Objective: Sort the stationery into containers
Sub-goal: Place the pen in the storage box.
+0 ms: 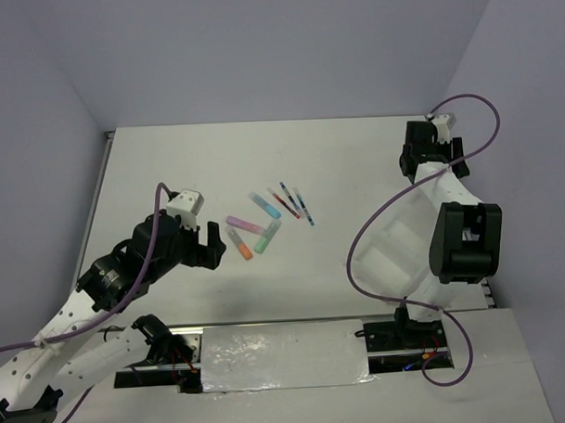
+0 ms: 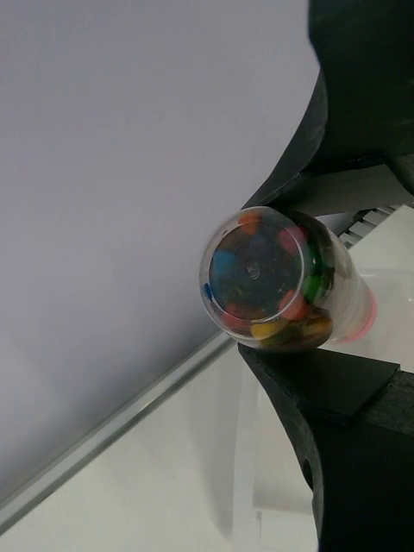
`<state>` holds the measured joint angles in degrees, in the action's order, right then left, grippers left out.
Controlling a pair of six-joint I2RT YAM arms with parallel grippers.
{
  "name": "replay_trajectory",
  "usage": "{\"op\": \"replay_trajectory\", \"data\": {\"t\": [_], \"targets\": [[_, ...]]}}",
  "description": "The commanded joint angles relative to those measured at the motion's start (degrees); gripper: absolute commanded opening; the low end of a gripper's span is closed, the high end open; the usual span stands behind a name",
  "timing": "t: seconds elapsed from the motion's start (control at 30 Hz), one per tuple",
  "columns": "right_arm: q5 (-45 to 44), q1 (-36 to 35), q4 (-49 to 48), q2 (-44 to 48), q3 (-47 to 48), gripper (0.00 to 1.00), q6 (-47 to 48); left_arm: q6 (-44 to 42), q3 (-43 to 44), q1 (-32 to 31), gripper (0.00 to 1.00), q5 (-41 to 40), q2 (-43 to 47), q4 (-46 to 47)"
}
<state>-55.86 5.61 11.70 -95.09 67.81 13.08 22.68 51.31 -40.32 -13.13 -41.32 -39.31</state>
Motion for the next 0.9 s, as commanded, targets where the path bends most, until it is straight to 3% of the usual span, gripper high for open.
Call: {"op": "replay_trajectory", "data": {"t": [0.0, 0.1, 0.37, 0.4, 0.47, 0.77, 0.83, 0.87], "targets": [[-4.1, -0.8, -0.1, 0.6, 0.3, 0.18, -2.4, -0.2, 0.0, -0.2, 0.99, -0.6, 1.7, 2.0], [-5.9, -0.9, 3.4, -1.4, 1.4, 0.26, -5.2, -0.3, 0.0, -0.2, 0.99, -0.8, 1.9, 2.0], [-5.1, -0.9, 8.0, -2.5, 0.9, 0.25, -9.6, -0.3, 0.1, -0.2, 0.99, -1.1, 2.0, 1.8], [-5.2, -0.9, 8.4, -2.5, 0.8, 0.27, -10.5, -0.3, 0.1, -0.2, 0.99, -1.1, 2.0, 1.9], [-6.1, -0.9, 8.9, -2.6, 0.7, 0.41, -11.5, -0.2, 0.1, -0.2, 0.99, -1.4, 1.9, 1.7], [-5.9, -0.9, 12.5, -4.0, 0.7, 0.48, -15.1, 0.2, 0.0, -0.2, 0.99, -2.7, 3.4, 1.6], [-7.0, -1.3, 13.3, -4.1, 0.9, 0.6, -16.1, 0.2, 0.1, -0.2, 0.99, -2.8, 3.2, 1.5], [-7.2, -1.3, 13.6, -4.1, 0.9, 0.79, -16.9, 0.3, 0.0, -0.2, 0.99, -2.7, 3.1, 1.5]]}}
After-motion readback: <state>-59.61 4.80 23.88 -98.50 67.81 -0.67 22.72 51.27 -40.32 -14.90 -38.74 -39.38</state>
